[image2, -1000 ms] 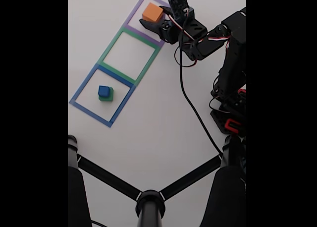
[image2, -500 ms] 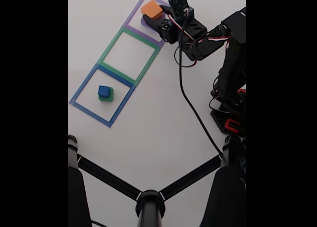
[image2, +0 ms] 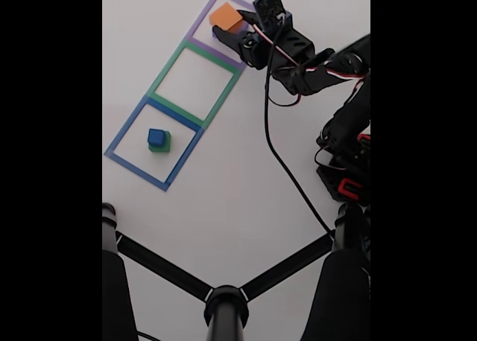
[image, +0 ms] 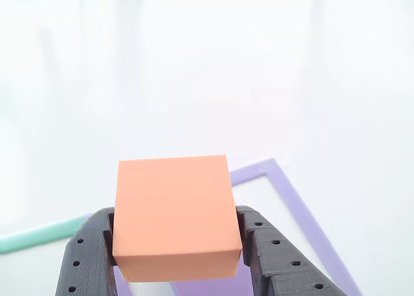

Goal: Tower of hanoi

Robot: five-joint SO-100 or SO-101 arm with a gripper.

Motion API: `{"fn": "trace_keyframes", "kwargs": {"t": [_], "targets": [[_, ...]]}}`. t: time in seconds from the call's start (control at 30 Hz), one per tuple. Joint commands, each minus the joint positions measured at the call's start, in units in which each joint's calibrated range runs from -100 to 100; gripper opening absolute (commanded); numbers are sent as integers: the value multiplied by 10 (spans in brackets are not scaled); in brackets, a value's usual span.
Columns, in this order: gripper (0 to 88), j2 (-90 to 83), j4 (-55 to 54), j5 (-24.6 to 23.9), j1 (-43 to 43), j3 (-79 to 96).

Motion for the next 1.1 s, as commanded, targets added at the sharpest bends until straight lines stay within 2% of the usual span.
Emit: {"fn": "trace_keyframes", "kwargs": {"t": [0.0,0.23,0.47,0.87,1.07], "targets": [[131,-157,156,4,-17,-1],[127,-352,429,4,-45,-32],[123,-454,747,4,-78,-195],[122,-456,1206,4,-154,-595],[122,-423,1339,4,-181,-761]]}}
